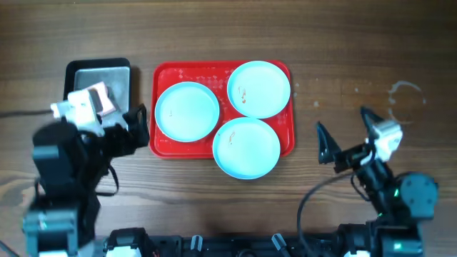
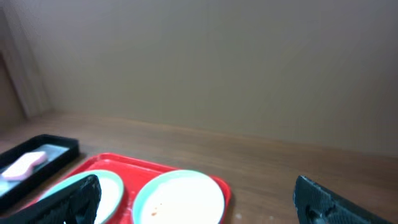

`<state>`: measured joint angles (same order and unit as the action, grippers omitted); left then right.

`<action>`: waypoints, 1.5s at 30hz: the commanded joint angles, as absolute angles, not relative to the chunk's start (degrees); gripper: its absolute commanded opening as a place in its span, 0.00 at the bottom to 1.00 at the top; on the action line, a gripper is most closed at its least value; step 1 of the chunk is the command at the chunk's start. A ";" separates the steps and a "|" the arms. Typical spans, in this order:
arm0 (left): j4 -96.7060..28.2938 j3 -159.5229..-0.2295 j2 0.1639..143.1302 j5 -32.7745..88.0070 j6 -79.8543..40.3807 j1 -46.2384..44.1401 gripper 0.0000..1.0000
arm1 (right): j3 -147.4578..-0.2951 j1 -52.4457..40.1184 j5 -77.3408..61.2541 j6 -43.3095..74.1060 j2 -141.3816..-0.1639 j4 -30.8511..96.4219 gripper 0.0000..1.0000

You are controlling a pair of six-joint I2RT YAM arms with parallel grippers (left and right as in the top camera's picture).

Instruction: Clean dirty plates on tray and stack at the side

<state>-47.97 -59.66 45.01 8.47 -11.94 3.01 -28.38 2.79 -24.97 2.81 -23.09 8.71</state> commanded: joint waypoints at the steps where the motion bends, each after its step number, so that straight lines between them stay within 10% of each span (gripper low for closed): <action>1: -57.21 -73.69 56.69 9.08 -10.63 2.74 1.00 | -41.06 2.85 -31.62 3.16 -35.51 15.57 1.00; 8: -68.64 -92.90 77.93 4.58 -10.44 2.90 1.00 | -81.36 2.85 -33.69 -6.55 -67.57 56.29 1.00; 13: -68.27 -92.90 85.65 1.30 -8.62 5.13 1.00 | -83.66 2.85 -34.59 3.14 -77.69 52.80 1.00; 15: -68.36 -92.88 90.83 0.08 -16.10 8.10 1.00 | -83.66 2.83 -34.81 4.64 -78.85 53.28 0.85; 31: -48.95 -92.86 117.19 -12.71 -19.73 11.68 1.00 | -83.55 2.46 -31.24 1.54 -79.37 59.59 0.93; 41: -47.03 -92.84 124.75 -9.54 -19.99 14.41 0.83 | -83.50 2.46 -29.52 1.69 -80.49 60.31 0.93; 45: -46.61 -92.84 125.69 -8.16 -20.18 14.41 0.53 | -83.50 2.46 -29.52 1.72 -80.49 60.31 0.93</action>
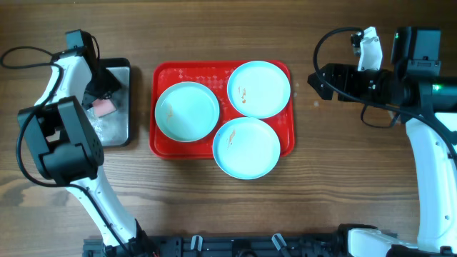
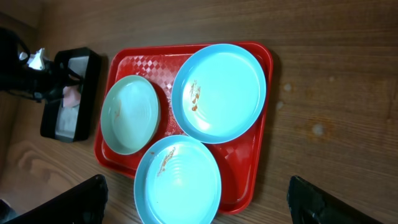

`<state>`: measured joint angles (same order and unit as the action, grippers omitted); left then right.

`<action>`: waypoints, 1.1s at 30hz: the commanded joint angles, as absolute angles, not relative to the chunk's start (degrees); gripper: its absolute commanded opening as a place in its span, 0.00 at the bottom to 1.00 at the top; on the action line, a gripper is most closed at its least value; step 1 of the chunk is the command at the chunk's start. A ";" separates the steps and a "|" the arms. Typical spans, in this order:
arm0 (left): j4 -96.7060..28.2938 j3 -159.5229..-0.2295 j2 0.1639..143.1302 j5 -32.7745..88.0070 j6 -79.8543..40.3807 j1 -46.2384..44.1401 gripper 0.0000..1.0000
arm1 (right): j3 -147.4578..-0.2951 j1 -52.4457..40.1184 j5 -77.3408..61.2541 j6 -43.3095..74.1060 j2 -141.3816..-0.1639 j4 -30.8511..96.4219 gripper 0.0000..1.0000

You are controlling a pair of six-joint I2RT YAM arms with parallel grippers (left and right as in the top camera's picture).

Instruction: Clean dirty plates on tray and stack at the side

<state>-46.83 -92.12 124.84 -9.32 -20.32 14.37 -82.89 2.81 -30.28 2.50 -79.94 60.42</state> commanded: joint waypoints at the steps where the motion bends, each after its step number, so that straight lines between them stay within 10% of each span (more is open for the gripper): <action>1: -46.65 -92.84 125.69 -8.19 -20.18 14.41 0.46 | -83.50 2.46 -29.52 1.74 -80.49 60.31 0.93; 7: -47.37 -92.86 125.64 -8.21 -20.14 14.44 0.04 | -83.50 2.46 -29.52 2.17 -80.49 59.92 0.93; 24: -64.58 -93.01 104.22 -5.74 -20.18 14.48 0.04 | -83.79 -25.34 -15.49 25.63 -91.70 34.63 0.95; 33: -65.01 -93.01 102.91 -1.69 -20.12 14.46 0.04 | -83.79 -32.73 -17.06 27.46 -110.02 28.64 0.19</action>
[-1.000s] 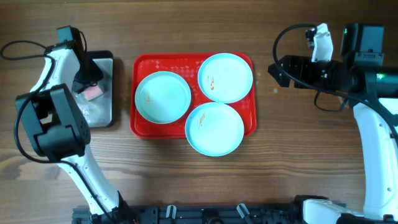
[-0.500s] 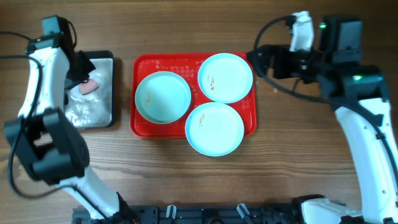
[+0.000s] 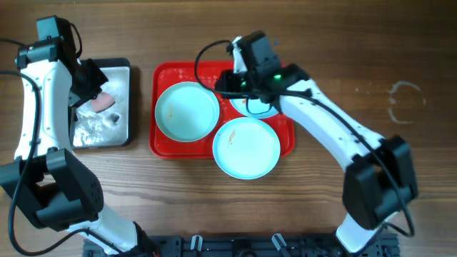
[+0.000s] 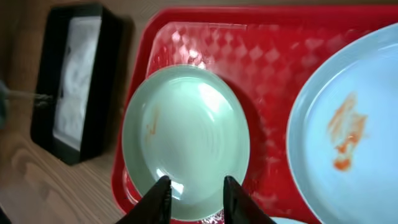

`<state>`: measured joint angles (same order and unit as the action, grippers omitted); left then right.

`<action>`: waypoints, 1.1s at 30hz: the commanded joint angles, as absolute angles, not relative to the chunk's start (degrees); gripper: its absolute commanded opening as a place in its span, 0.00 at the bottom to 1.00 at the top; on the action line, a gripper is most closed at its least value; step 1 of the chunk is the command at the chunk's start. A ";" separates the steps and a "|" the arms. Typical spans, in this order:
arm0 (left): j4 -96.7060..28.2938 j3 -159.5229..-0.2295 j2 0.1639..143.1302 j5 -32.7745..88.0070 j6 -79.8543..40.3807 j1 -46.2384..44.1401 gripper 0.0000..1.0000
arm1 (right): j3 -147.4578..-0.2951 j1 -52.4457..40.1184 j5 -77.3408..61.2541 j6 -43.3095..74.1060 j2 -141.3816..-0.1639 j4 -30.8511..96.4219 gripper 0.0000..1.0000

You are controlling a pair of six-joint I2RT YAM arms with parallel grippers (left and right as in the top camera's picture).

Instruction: Clean dirty plates on tray and stack at the side

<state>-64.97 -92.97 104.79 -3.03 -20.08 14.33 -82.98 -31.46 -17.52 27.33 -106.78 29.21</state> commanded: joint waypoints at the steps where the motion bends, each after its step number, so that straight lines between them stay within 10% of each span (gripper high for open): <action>1: -64.99 -93.01 102.24 -0.99 -19.92 14.46 0.04 | -83.79 -33.10 -16.36 28.10 -110.89 28.56 0.15; 6: -64.77 -93.01 96.62 3.01 -16.69 14.09 0.04 | -83.77 -35.11 -11.42 28.69 -115.44 28.84 0.10; 10: -64.77 -93.01 95.77 3.66 -15.09 11.60 0.04 | -83.77 -36.45 -9.47 28.91 -118.67 28.25 0.31; 18: -63.31 -93.01 95.79 4.05 -15.44 7.33 0.04 | -83.77 -36.58 -7.44 31.70 -121.47 27.86 0.34; 33: -52.34 -83.77 96.71 5.96 -17.39 -8.60 0.04 | -83.77 -36.60 -7.25 36.16 -123.02 26.17 0.04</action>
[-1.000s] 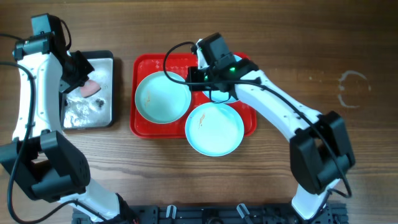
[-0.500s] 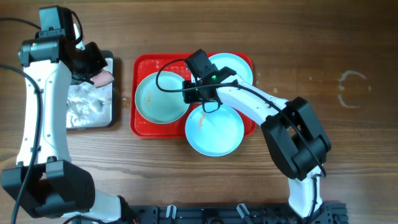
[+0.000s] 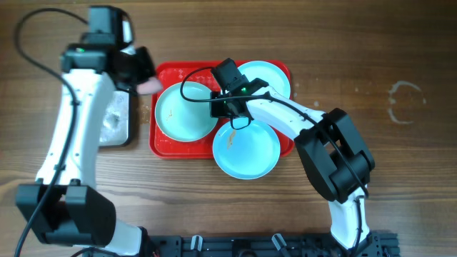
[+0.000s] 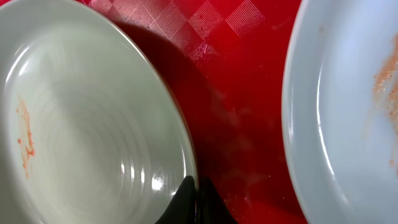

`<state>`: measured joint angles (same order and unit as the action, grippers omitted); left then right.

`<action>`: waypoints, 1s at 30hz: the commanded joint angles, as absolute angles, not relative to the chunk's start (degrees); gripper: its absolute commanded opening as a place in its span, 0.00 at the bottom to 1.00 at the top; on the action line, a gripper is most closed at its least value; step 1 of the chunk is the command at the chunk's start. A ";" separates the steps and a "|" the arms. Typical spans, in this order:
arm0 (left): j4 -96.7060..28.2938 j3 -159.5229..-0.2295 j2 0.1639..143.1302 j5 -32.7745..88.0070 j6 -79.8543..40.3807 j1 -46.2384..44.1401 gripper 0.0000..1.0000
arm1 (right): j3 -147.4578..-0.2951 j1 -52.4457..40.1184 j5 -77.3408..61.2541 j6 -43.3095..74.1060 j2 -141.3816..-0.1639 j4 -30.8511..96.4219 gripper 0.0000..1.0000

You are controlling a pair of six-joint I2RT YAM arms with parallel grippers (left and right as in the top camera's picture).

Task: Clean dirty plates on tray and stack at the side
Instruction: 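Move the sponge with the left gripper onto the held plate, then scrub the plate with the sponge while the right gripper holds it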

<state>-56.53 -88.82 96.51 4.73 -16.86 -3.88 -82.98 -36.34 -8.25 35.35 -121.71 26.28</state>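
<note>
Three pale blue-green plates lie on the red tray [image 3: 163, 145]: a left plate [image 3: 182, 114] with an orange streak, a far-right plate [image 3: 265, 86] and a near plate [image 3: 246, 148], both smeared. My right gripper [image 3: 227, 108] is shut on the left plate's right rim; in the right wrist view its fingertips [image 4: 186, 194] pinch that rim of the left plate [image 4: 87, 124]. My left gripper [image 3: 141, 75] is shut on a pink sponge [image 3: 148, 86] over the tray's far-left corner.
A black sponge tray [image 3: 116, 128] with a wet metal floor sits left of the red tray, partly under my left arm. My right arm crosses over the far-right plate. A faint ring mark [image 3: 405, 100] shows on the wooden table at far right.
My right gripper was open over the left plate and is now shut on its right rim. My left gripper has moved right with the sponge, from over the black tray to the red tray's corner.
Both arms first sat low at the table's front, the sponge lying in the black tray. Then my left gripper was at the sponge and my right hung open right of the red tray. Later the sponge was lifted, the right gripper over the left plate, now gripping it.
</note>
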 commanded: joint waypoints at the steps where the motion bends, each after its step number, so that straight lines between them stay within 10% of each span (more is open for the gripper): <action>1: -50.83 -82.48 97.21 5.96 -17.39 -9.67 0.04 | -83.77 -36.58 -7.25 36.14 -123.02 26.15 0.04; 30: -33.67 -67.94 110.37 -8.56 -18.22 -14.37 0.04 | -83.77 -36.58 -7.22 35.92 -123.02 26.09 0.04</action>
